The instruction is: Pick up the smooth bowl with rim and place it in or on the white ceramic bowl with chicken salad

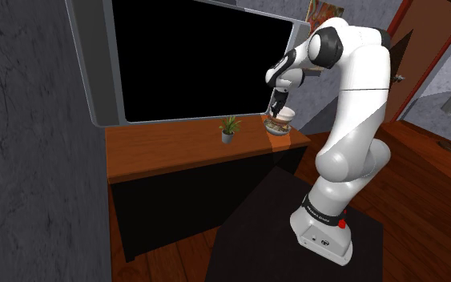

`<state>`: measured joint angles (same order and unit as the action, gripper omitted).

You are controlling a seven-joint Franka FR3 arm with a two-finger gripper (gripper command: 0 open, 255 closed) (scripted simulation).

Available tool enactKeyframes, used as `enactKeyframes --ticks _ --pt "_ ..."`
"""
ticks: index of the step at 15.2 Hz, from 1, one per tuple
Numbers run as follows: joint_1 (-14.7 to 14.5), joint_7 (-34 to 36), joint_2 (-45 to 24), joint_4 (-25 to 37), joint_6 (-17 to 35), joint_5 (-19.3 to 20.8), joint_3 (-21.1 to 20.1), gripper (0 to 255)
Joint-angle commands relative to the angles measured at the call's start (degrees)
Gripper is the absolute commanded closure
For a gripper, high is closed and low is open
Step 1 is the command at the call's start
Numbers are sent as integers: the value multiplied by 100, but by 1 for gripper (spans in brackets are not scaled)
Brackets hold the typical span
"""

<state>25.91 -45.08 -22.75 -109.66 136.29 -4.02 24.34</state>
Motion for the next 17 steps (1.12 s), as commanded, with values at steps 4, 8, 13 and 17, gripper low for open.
enactKeyframes --ticks 4,8,13,17 --pt "37 -32 -147 -50 196 -72 -43 255" --pt "37 -32 -148 -50 196 -72 -43 255" --pt "47 -39 -175 -22 194 -84 -50 0" --pt "-57 55 128 -27 -90 63 31 0"
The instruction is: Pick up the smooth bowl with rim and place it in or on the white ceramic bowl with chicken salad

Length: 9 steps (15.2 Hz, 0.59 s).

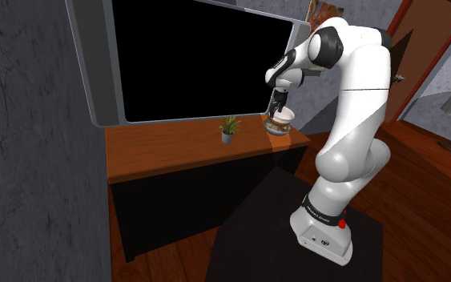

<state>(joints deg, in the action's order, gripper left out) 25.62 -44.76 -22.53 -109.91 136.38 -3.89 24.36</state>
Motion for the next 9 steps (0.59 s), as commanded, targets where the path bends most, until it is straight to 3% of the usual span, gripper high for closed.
enactKeyframes --ticks 1,9 --pt "-72 66 237 21 -247 115 61 0" --pt "-101 100 337 45 -365 167 80 0"
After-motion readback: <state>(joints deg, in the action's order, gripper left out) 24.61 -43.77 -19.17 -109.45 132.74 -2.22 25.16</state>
